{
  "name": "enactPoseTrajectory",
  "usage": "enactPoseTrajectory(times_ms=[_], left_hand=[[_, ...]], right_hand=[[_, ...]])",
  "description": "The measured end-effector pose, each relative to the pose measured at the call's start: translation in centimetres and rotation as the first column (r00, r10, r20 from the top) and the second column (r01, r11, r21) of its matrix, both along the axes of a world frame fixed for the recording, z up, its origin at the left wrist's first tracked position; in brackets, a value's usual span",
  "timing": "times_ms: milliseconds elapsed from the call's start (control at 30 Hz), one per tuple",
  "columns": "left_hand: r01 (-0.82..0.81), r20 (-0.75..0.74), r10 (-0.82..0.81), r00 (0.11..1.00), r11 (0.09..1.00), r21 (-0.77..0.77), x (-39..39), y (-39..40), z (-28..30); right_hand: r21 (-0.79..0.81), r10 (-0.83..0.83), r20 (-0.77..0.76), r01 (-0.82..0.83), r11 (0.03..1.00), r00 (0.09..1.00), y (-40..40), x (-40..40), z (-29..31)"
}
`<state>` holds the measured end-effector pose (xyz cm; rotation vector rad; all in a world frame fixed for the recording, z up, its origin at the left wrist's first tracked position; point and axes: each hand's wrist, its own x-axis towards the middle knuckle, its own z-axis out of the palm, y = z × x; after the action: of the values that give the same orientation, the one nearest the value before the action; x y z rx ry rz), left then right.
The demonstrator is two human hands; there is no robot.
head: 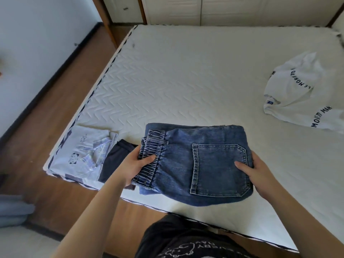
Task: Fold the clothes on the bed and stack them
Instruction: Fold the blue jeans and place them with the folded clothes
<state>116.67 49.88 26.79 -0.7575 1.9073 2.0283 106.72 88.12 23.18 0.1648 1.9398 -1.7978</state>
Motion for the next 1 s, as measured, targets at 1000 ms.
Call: enactPoseTrajectory(times_ms=[1000], left_hand=[[-0.047,-0.055,0.047,0.997,0.999,-0.003,10.8,-31.7,0.8]], right_hand=[[0.087,0.123,-0.098,-0.115,0.99,0.988,-32.1,7.9,2.9]])
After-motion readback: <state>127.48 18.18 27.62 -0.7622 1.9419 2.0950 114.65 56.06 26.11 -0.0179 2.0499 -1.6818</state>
